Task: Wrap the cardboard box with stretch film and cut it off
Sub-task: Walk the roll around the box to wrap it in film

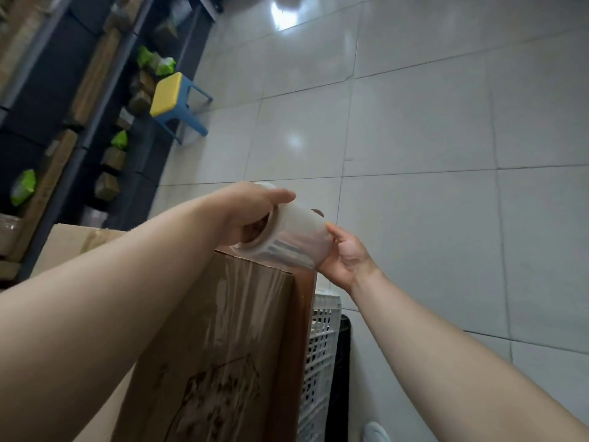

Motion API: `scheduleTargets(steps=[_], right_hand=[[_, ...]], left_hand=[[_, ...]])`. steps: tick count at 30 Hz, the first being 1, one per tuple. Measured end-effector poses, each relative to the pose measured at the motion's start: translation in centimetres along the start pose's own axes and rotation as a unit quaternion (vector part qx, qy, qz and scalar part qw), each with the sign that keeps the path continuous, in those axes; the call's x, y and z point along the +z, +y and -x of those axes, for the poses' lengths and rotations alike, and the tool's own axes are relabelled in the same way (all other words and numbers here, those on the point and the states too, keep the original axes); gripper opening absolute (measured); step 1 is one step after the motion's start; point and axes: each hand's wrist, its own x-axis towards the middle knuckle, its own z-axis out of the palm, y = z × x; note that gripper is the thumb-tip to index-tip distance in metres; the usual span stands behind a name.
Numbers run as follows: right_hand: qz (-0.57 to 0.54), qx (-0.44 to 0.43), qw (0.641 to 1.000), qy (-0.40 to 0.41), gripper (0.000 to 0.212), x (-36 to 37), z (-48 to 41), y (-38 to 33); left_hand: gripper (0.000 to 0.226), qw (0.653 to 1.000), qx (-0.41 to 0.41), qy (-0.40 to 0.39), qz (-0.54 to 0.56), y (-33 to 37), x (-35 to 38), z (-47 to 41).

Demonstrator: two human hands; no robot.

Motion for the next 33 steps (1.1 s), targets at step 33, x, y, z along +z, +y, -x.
scheduleTargets(steps=[33], right_hand=[[0.173, 0.063, 0.98, 0.072, 0.051, 9.4, -11.6, -4.4]], left_hand=[[0.025, 0.979, 0.014, 0.048, -0.195, 1.8, -9.5, -9.9]])
